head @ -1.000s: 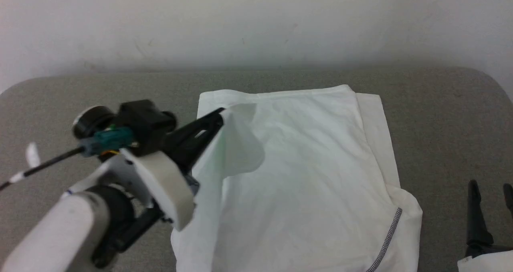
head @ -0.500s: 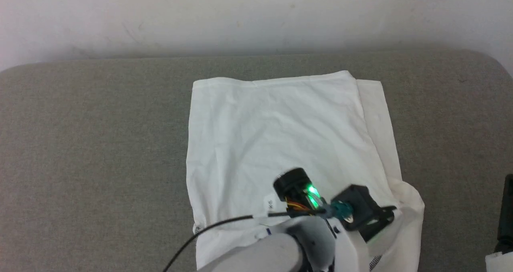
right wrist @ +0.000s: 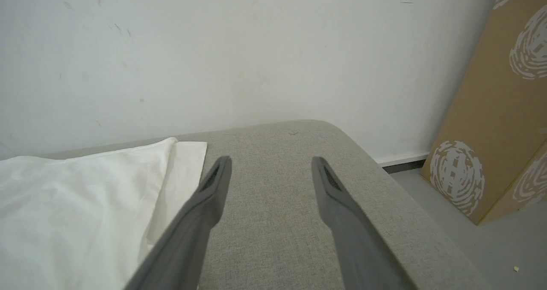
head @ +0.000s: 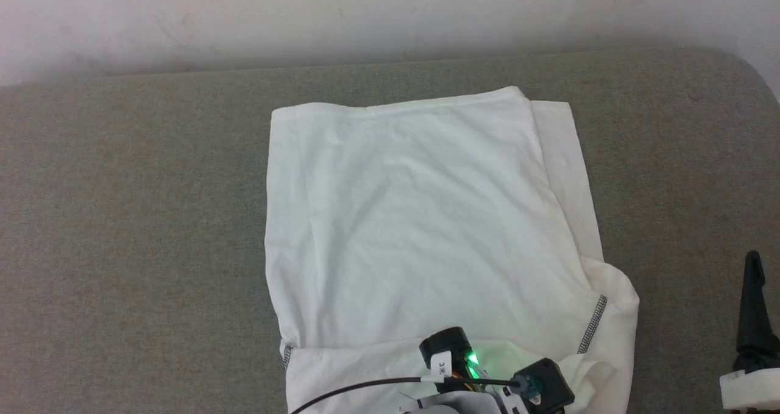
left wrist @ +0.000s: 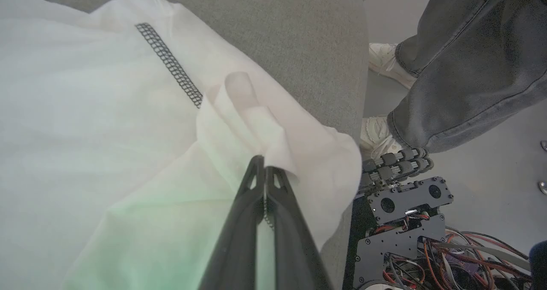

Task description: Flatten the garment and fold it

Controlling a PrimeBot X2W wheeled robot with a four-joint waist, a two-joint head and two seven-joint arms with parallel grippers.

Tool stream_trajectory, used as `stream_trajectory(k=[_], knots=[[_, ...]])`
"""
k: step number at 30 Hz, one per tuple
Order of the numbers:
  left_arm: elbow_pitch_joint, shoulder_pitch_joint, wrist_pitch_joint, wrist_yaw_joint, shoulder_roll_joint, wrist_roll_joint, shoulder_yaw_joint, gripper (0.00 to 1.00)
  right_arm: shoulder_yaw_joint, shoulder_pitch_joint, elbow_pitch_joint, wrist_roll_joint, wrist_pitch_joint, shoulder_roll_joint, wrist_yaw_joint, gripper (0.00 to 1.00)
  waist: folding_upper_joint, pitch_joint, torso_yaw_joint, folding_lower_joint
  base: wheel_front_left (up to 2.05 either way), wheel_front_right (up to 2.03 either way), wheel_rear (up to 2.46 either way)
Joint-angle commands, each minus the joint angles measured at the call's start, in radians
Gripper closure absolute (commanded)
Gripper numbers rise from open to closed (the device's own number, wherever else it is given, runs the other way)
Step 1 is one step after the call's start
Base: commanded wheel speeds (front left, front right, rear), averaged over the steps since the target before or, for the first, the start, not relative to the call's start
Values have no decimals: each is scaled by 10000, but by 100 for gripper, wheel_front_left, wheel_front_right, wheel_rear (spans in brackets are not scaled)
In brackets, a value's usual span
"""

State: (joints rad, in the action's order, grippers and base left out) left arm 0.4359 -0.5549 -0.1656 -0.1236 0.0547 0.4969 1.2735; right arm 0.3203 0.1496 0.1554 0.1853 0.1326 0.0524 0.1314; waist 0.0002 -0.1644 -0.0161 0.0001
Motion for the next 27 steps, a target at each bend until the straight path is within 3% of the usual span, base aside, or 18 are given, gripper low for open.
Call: stream_trajectory(k=[1,2,3,4,11,17,21,26,27], knots=[[57,31,84,-67,-42,82,39,100,9,-122,-2,-35,30,-22,-7,0,-2,-28,-6,-1,0,0,0],[80,32,159,-67,-42,140,47,76,13,-133,-1,-40,19,-22,-7,0,-2,-31,5,-1,0,0,0],[99,12,205,-68,-42,183,53,18,10,-141,-7,-40,12,-22,-7,0,-2,-29,21,-1,0,0,0],[92,-1,258,-68,-43,255,58,0,-10,-147,-21,-33,5,-22,-7,0,-2,-22,39,-1,0,0,0],[-539,-195,479,-69,-44,1691,5,0,-16,-141,-103,-27,-22,-22,-7,0,-2,207,214,-1,0,0,0],[-1206,-916,1017,114,23,2740,-1144,0,40,-7,-28,0,-88,-22,-7,0,-2,490,405,-1,0,0,0],[-2132,-1043,1958,909,958,2753,-2454,0,-47,89,-44,71,-84,-22,-7,0,-2,667,412,-1,0,0,0],[-3750,-114,3510,2344,2835,2486,-4122,0,-137,214,-86,130,-50,-22,-7,0,-2,838,369,-1,0,0,0],[-3750,-114,3510,2344,2835,2486,-4122,0,-137,214,-86,130,-50,-22,-7,0,-2,838,369,-1,0,0,0]])
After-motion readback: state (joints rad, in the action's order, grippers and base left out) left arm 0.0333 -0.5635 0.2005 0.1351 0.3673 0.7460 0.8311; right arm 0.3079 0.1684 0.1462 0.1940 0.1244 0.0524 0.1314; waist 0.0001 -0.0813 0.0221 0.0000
